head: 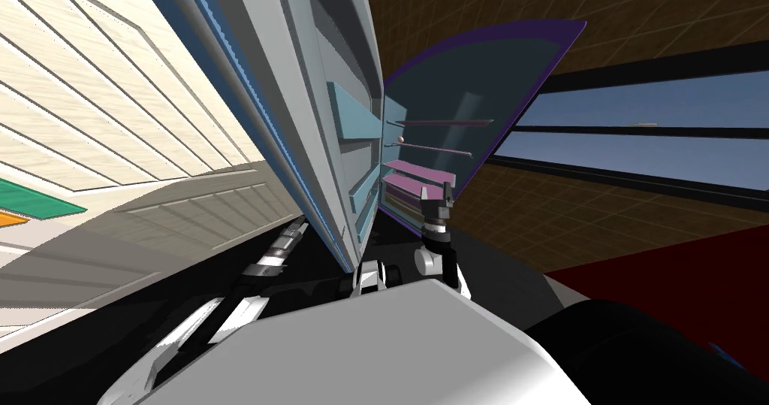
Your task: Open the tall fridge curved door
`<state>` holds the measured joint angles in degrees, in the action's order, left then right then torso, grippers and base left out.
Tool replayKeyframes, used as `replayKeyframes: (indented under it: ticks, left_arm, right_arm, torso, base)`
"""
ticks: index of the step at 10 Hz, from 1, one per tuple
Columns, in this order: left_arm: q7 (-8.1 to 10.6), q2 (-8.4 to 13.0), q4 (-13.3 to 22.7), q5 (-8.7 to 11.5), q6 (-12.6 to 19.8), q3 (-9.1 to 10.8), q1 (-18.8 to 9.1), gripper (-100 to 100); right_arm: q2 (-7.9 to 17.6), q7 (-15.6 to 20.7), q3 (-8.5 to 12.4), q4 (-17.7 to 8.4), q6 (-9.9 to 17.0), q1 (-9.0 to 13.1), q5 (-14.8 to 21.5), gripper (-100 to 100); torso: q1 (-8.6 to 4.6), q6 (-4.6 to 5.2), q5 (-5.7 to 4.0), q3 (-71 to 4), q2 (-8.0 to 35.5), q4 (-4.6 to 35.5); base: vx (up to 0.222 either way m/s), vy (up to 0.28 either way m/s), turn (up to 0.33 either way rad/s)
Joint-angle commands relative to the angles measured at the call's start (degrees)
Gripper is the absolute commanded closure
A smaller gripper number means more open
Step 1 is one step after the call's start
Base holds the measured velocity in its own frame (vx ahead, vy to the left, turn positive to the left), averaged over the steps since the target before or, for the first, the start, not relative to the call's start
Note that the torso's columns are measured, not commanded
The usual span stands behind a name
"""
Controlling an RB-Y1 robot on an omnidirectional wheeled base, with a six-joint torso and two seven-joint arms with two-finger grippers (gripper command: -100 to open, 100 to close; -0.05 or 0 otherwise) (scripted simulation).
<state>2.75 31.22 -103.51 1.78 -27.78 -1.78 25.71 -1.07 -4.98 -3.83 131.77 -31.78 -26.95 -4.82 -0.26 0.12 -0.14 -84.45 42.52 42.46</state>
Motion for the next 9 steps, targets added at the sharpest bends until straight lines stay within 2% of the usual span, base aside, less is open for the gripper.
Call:
replayKeyframes:
  ticks: [1,2,3,4,9]
  left_arm:
    - [1.19,1.82,-3.31,0.79,1.48,0.67,0.87,-100]
    - [1.62,2.51,-4.51,1.10,2.14,0.96,1.31,-100]
    - [1.28,2.05,-3.85,0.91,2.10,0.82,1.17,-100]
    - [1.37,2.11,-3.94,0.96,2.30,0.89,1.23,0]
    - [1.40,2.11,-3.89,1.02,2.36,1.06,1.16,0]
  right_arm:
    - [0.00,0.00,0.00,0.00,0.00,0.00,0.00,0]
    - [0.00,0.00,0.00,0.00,0.00,0.00,0.00,0]
    - [0.00,0.00,0.00,0.00,0.00,0.00,0.00,0]
    - [0.00,0.00,0.00,0.00,0.00,0.00,0.00,0]
    - [0.00,0.00,0.00,0.00,0.00,0.00,0.00,0]
  torso:
    - [0.01,-0.01,0.01,-0.03,-0.05,-0.03]
    - [0.02,-0.04,0.02,-0.04,-0.07,-0.05]
    - [-0.01,-0.05,0.02,-0.03,-0.07,-0.06]
    - [0.05,-0.05,0.06,-0.03,-0.08,-0.09]
    - [0.26,-0.12,0.15,-0.11,-0.23,-0.18]
  base:
    - [0.014,-0.002,0.042]
    - [0.012,-0.013,0.048]
    - [0.003,-0.008,0.016]
    - [0.000,0.000,0.000]
    - [0.000,0.000,0.000]
